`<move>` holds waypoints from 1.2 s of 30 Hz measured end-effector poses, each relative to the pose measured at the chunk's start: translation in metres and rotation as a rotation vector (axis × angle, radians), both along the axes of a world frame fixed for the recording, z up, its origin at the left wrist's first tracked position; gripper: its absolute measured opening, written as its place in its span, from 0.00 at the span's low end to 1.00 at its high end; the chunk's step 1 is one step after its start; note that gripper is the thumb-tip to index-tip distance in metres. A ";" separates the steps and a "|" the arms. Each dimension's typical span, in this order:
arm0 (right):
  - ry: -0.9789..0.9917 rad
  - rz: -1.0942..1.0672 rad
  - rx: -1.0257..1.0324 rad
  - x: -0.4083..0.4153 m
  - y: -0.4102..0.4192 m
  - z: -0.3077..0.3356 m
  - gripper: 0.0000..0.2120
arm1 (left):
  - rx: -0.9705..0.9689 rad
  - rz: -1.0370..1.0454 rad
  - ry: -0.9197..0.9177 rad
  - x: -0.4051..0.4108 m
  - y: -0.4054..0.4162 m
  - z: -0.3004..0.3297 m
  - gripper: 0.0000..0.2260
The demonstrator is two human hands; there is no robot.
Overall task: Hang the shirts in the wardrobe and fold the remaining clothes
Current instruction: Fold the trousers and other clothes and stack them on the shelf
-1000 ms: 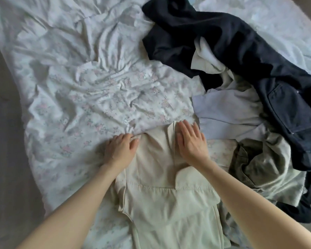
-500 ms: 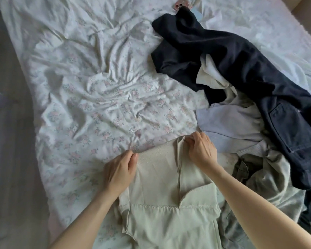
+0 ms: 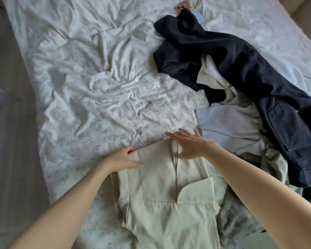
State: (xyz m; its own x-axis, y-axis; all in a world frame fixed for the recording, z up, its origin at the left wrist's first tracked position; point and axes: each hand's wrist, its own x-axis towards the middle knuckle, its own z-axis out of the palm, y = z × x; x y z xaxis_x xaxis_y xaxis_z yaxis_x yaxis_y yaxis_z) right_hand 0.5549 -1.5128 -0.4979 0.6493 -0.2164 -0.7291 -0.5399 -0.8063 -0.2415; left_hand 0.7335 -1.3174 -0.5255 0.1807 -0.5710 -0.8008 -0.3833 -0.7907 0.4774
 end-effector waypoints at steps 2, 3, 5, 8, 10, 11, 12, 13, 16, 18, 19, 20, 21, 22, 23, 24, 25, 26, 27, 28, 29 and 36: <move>0.123 0.012 -0.012 0.010 -0.002 0.002 0.40 | -0.009 0.002 0.080 -0.002 -0.003 -0.001 0.32; 0.171 0.005 -0.021 0.012 -0.004 0.004 0.40 | -0.033 0.001 0.087 -0.005 -0.003 -0.001 0.27; 0.197 -0.045 -0.031 0.011 -0.003 0.010 0.37 | -0.082 -0.034 0.014 -0.012 -0.002 0.003 0.20; 0.087 -0.048 -0.125 0.004 0.002 0.020 0.18 | -0.124 -0.064 -0.096 -0.019 -0.003 0.012 0.22; -0.014 -0.026 -0.228 0.004 0.001 0.034 0.07 | -0.134 -0.078 -0.148 -0.015 -0.009 0.025 0.25; -0.046 -0.035 -0.267 0.005 0.000 0.042 0.05 | -0.141 -0.082 -0.171 -0.011 -0.013 0.031 0.25; -0.076 -0.049 -0.303 0.008 -0.004 0.053 0.05 | -0.161 -0.083 -0.198 -0.005 -0.021 0.042 0.23; -0.104 -0.069 -0.333 0.011 -0.008 0.061 0.06 | -0.187 -0.091 -0.234 -0.001 -0.029 0.051 0.18; -0.260 -0.167 -0.468 0.024 -0.024 0.084 0.07 | -0.303 -0.096 -0.461 0.014 -0.060 0.087 0.11; -0.412 -0.250 -0.590 0.034 -0.033 0.098 0.10 | -0.447 -0.036 -0.658 0.026 -0.079 0.110 0.11; -0.494 -0.265 -0.655 0.039 -0.036 0.107 0.11 | -0.538 0.014 -0.753 0.031 -0.086 0.122 0.09; -0.567 -0.270 -0.713 0.042 -0.038 0.113 0.11 | -0.618 0.056 -0.844 0.035 -0.090 0.132 0.07; -0.622 -0.275 -0.755 0.045 -0.038 0.118 0.11 | -0.686 0.084 -0.915 0.036 -0.091 0.139 0.07; -0.664 -0.282 -0.778 0.046 -0.035 0.122 0.11 | -0.743 0.100 -0.958 0.036 -0.088 0.145 0.06; -0.676 -0.285 -0.782 0.045 -0.032 0.123 0.11 | -0.777 0.102 -0.973 0.033 -0.083 0.146 0.06; -0.669 -0.284 -0.775 0.041 -0.027 0.124 0.11 | -0.775 0.084 -0.965 0.030 -0.074 0.146 0.05; -0.654 -0.272 -0.759 0.035 -0.020 0.122 0.11 | -0.747 0.049 -0.946 0.025 -0.063 0.145 0.06; -0.647 -0.249 -0.741 0.028 -0.011 0.119 0.11 | -0.717 0.019 -0.915 0.018 -0.052 0.141 0.07; -0.661 -0.228 -0.723 0.021 -0.002 0.116 0.13 | -0.712 0.001 -0.885 0.011 -0.039 0.138 0.08; -0.675 -0.212 -0.710 0.013 0.007 0.114 0.15 | -0.734 -0.014 -0.856 0.003 -0.027 0.135 0.08; -0.696 -0.210 -0.701 0.004 0.018 0.112 0.17 | -0.766 -0.029 -0.827 -0.005 -0.014 0.132 0.10; -0.569 -0.018 -0.607 -0.082 0.084 0.082 0.21 | -0.828 -0.402 -0.760 -0.065 0.052 0.106 0.17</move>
State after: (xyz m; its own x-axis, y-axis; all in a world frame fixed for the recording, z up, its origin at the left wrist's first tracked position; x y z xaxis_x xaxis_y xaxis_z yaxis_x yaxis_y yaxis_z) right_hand 0.4725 -1.4292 -0.4157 0.8761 -0.4802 -0.0440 -0.4810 -0.8767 -0.0076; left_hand 0.6682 -1.2653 -0.4199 0.1388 -0.9877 0.0720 -0.9380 -0.1078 0.3295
